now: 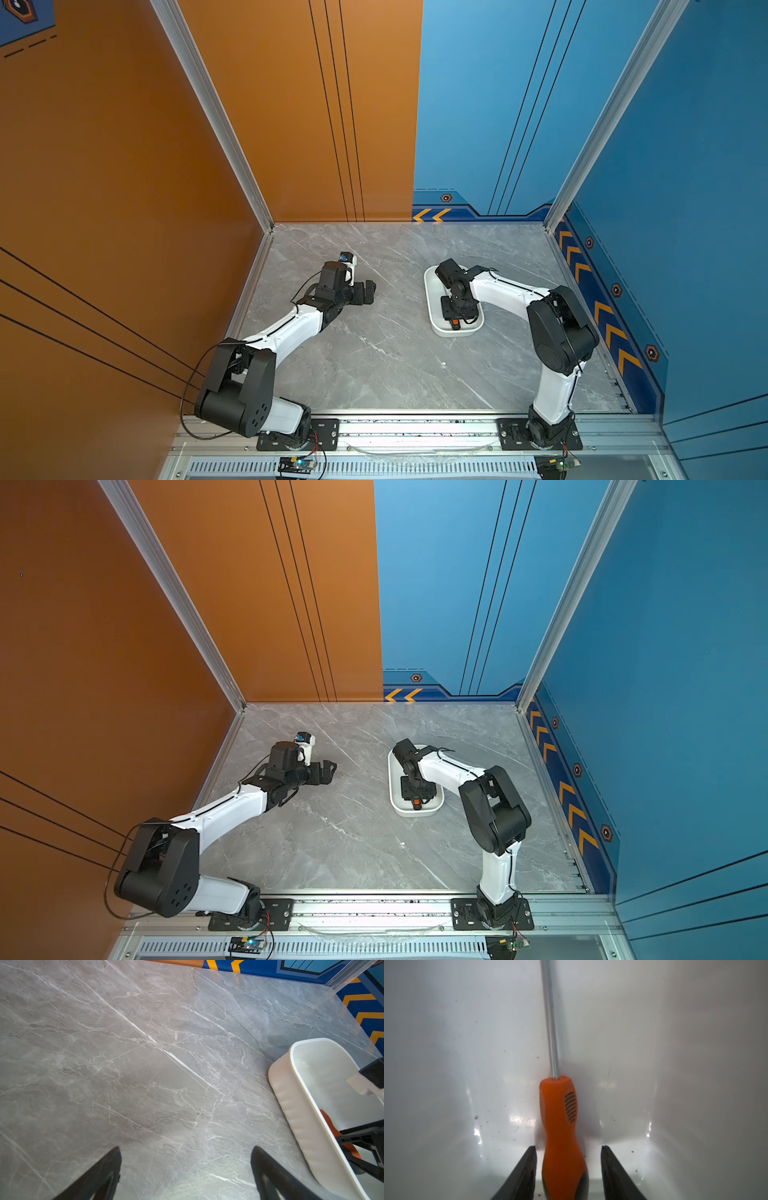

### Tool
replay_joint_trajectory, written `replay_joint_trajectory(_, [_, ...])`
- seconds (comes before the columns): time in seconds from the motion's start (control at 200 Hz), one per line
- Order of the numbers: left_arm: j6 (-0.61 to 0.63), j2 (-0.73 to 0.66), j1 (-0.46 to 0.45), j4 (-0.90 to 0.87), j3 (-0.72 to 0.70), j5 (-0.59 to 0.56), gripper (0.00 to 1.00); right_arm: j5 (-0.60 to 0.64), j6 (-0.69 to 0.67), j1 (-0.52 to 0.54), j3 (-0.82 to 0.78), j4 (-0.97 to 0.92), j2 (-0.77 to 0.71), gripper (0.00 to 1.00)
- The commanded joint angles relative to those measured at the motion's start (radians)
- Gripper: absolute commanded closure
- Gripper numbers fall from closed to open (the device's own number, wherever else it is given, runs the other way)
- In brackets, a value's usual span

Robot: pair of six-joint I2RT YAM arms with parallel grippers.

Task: Put the screwdriver in the bin
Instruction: Place the screwdriver into the bin, then reset both arms

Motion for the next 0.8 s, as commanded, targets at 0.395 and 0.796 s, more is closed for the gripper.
replay_joint_trajectory(0.395, [0.104,-0.071,0.026,0.049,-0.027,-0.251,0.02,-0.084,-0.153,-0.208,-0.01,0.015,-0.455,0.27])
replay_joint_trajectory(0.796, [0.193,-0.049,0.276,0.424,-0.173,-0.318,0.02,-0.195,-0.295,-0.79,-0.852,1.283,-0.779,0.21])
